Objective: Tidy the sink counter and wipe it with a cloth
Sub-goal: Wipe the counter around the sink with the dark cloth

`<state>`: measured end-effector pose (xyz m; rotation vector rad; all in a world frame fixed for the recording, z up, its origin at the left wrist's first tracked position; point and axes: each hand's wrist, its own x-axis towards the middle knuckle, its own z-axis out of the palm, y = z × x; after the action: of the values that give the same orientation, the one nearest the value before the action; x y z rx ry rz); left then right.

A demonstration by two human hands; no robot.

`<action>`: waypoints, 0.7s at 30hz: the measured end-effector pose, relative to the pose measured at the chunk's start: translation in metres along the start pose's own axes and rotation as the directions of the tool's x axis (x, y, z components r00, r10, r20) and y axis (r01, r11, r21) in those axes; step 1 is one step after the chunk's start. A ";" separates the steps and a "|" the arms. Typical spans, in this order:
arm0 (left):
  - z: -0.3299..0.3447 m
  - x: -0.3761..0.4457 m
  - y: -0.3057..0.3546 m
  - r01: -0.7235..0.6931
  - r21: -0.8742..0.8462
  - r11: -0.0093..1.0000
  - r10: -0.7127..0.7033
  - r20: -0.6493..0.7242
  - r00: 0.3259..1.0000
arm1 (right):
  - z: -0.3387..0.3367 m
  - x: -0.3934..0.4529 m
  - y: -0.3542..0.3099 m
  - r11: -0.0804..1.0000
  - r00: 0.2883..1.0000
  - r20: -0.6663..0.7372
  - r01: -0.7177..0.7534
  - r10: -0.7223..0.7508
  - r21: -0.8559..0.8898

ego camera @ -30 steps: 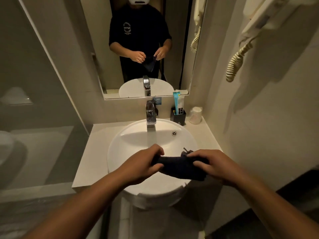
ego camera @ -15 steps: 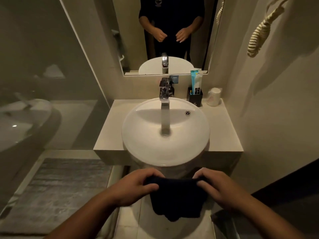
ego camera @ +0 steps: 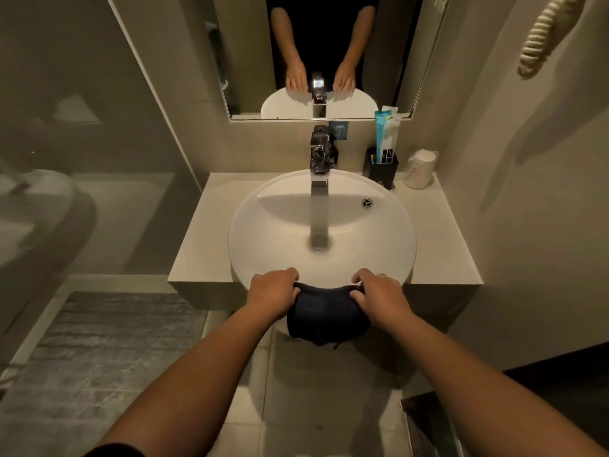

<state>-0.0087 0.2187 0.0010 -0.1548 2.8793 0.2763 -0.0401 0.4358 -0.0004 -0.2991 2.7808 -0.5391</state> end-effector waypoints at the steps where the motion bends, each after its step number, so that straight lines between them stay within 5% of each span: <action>1: 0.002 0.002 0.001 -0.004 0.034 0.999 0.004 0.002 1.000 | 0.002 0.001 0.001 1.000 1.000 -0.012 -0.009 0.009 -0.019; 6: 0.004 -0.002 0.007 -0.059 0.124 0.991 0.071 -0.095 0.993 | -0.002 -0.001 -0.007 0.998 0.997 -0.060 -0.059 0.057 -0.034; 12: 0.011 -0.036 0.011 -0.467 0.087 0.880 0.473 -0.062 0.879 | 0.001 -0.042 -0.007 0.905 0.914 0.055 0.405 -0.402 -0.132; 21: 0.020 -0.052 0.012 -0.356 0.106 0.928 0.366 -0.104 0.925 | 0.007 -0.047 -0.015 0.888 0.934 0.052 0.353 -0.354 -0.296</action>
<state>0.0443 0.2385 -0.0033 0.3950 3.0202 0.2144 0.0083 0.4319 0.0107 -0.8872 2.8186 -0.1847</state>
